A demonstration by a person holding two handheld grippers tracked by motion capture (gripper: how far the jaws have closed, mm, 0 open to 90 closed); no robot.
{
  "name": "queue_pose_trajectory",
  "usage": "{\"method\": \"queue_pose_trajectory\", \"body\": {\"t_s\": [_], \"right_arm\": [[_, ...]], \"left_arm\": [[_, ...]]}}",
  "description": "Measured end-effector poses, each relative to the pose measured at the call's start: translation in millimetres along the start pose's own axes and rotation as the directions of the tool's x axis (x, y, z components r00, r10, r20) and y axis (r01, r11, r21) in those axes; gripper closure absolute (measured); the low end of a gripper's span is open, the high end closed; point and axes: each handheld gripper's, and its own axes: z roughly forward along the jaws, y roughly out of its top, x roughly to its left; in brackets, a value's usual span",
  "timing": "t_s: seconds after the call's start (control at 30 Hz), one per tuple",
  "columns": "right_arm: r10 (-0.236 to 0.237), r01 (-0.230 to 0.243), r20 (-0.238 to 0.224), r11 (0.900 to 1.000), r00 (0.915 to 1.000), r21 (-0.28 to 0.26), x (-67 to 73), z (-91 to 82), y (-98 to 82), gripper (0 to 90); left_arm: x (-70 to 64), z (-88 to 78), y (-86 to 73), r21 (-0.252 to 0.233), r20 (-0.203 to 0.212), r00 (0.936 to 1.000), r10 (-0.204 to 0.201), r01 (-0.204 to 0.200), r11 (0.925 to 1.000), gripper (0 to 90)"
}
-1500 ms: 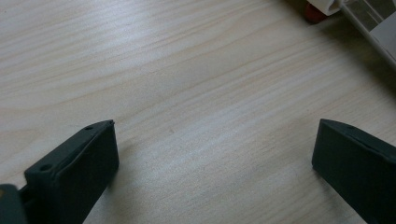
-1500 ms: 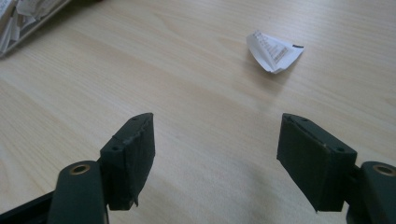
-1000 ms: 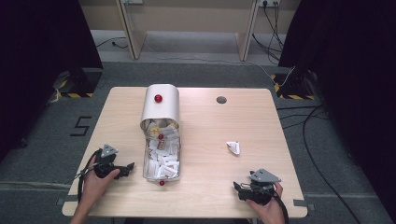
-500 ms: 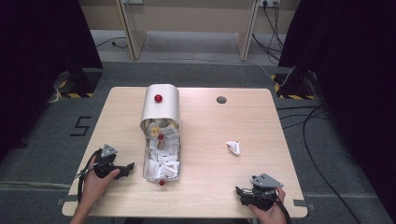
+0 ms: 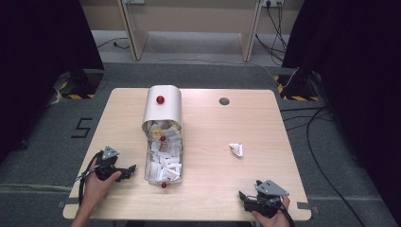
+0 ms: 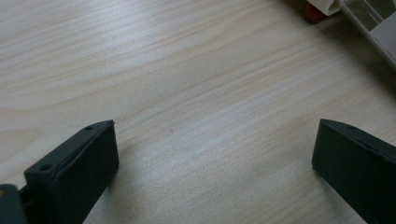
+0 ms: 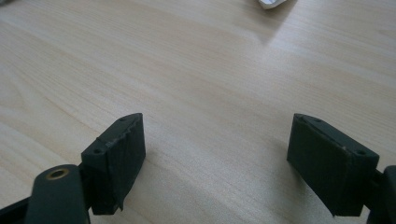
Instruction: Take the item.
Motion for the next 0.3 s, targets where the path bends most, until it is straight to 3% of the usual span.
{"method": "queue_pose_trajectory", "body": {"t_s": [0.3], "right_arm": [[-0.004, 0.004, -0.001, 1.0, 1.0, -0.004, -0.3, -0.1, -0.5, 20.1]], "left_arm": [[0.0, 0.0, 0.0, 0.0, 0.0, 1.0, 0.0, 0.0, 1.0, 0.0]]}}
